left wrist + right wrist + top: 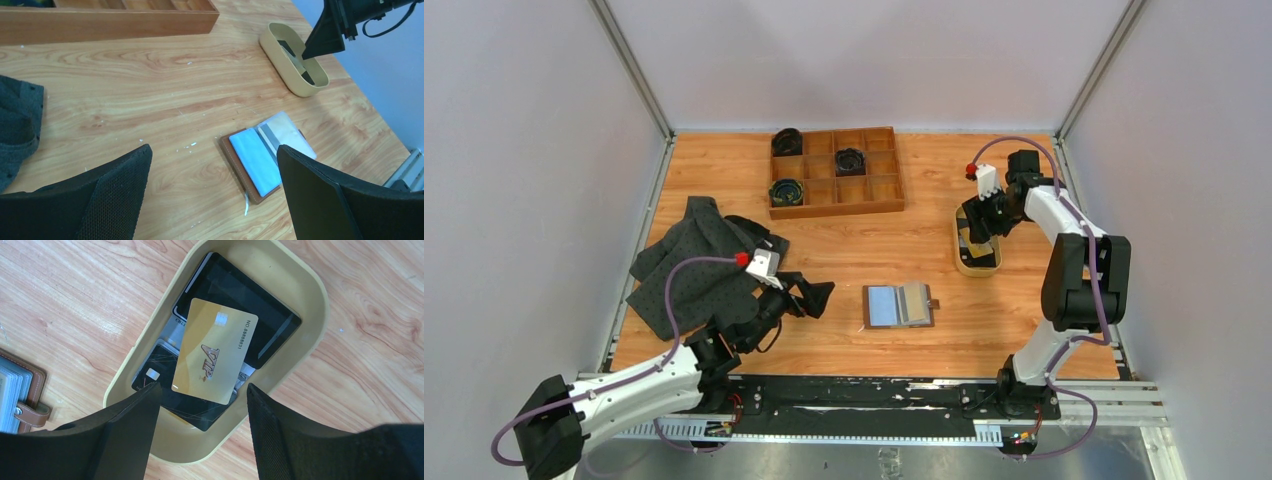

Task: Put the credit cards into the card holder
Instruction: Pick up the credit card from the storage box.

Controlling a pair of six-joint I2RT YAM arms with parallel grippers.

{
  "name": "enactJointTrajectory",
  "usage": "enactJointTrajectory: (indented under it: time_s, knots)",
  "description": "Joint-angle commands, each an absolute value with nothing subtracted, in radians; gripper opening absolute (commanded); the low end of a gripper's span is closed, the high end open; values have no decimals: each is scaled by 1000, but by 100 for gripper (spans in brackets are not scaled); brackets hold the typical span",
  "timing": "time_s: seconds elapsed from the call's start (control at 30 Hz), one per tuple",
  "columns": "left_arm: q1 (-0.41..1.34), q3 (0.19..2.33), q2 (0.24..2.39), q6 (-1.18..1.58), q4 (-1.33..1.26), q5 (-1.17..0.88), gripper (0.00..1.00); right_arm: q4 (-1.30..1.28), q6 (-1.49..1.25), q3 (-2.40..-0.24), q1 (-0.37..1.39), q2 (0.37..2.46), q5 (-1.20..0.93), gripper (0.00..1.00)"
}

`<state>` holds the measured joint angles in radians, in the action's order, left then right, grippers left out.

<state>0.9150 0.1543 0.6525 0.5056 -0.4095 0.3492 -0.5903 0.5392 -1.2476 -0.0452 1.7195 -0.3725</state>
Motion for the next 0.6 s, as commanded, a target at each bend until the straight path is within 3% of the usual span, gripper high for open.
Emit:
enactJointTrajectory:
  time_s: [0.0, 0.57]
  knots:
    - [898, 126, 645, 555, -454, 390, 100, -599, 536, -1270, -34, 1735, -360, 67]
    - [893, 99, 620, 577, -465, 399, 100, -598, 541, -1277, -11, 1796, -318, 68]
